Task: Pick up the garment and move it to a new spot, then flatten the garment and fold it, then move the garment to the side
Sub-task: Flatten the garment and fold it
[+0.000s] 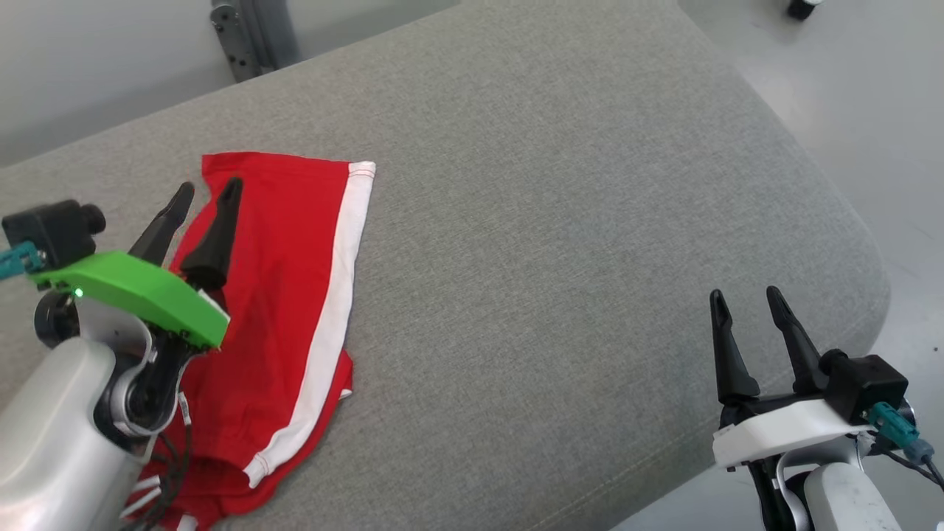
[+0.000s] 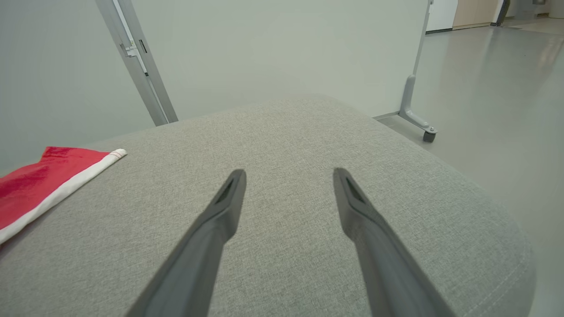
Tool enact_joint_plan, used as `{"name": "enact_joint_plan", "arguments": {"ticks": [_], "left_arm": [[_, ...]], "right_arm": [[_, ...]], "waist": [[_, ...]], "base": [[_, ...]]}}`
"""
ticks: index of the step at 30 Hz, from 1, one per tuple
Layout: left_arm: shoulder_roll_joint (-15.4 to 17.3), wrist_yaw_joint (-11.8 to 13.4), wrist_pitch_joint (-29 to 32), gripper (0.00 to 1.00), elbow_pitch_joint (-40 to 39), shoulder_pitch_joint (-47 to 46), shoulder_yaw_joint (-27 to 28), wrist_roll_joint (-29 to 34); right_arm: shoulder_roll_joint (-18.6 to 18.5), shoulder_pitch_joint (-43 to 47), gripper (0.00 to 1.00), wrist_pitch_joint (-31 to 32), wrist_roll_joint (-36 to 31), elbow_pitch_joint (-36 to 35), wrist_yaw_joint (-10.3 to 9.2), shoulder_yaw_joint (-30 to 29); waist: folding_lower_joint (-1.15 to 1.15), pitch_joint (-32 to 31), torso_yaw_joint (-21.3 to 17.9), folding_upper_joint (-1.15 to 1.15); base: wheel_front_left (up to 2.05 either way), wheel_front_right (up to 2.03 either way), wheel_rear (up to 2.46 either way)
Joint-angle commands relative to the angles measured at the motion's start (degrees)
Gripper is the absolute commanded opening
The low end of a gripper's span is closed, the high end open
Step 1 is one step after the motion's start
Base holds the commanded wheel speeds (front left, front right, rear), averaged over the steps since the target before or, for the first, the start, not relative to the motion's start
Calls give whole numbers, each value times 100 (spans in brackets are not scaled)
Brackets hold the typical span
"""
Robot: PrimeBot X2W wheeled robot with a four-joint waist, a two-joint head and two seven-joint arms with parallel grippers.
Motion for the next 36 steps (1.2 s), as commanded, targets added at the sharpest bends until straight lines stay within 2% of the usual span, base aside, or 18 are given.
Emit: {"name": "enact_joint_plan", "arguments": {"ticks": [1, 5, 7, 12, 16, 23, 27, 36], "left_arm": [[59, 161, -228, 100, -127, 272, 1, 156], [127, 675, -750, 100, -551, 936, -158, 643], [11, 878, -844, 100, -771, 1290, -236, 679], [-159, 1164, -927, 100, -1094, 1949, -434, 682], [-279, 1292, -978, 100, -1164, 2291, -489, 668], [-489, 1201, -862, 100, -1329, 2578, -827, 687], [-584, 1235, -791, 100, -1249, 2470, -970, 783], [-758, 1105, -674, 100, -822, 2239, -1101, 784]], "right_arm": [[-11, 109, 100, -7, -78, -36, 0, -39], [-80, 250, 100, -7, -174, -81, 0, -57], [-129, 314, 100, -7, -194, -95, 0, -63], [-210, 442, 100, -6, -206, -84, 0, 17], [-242, 450, 100, -7, -205, -70, 0, 84], [-255, 456, 100, -7, -183, -73, 0, 189], [-246, 345, 100, -7, -160, -95, 0, 256], [-236, 265, 100, -7, -147, -84, 0, 222]], "waist": [[-1, -535, 597, 0], [-1, -791, 972, 0], [-1, -864, 1179, 0], [-1, -939, 1572, 0], [-1, -966, 1723, 0], [-1, -877, 1805, 0], [-1, -731, 1746, 0], [-1, -539, 1551, 0]], "base": [[0, 0, 0], [0, 0, 0], [0, 0, 0], [0, 0, 0], [0, 0, 0], [0, 0, 0], [0, 0, 0], [0, 0, 0]]}}
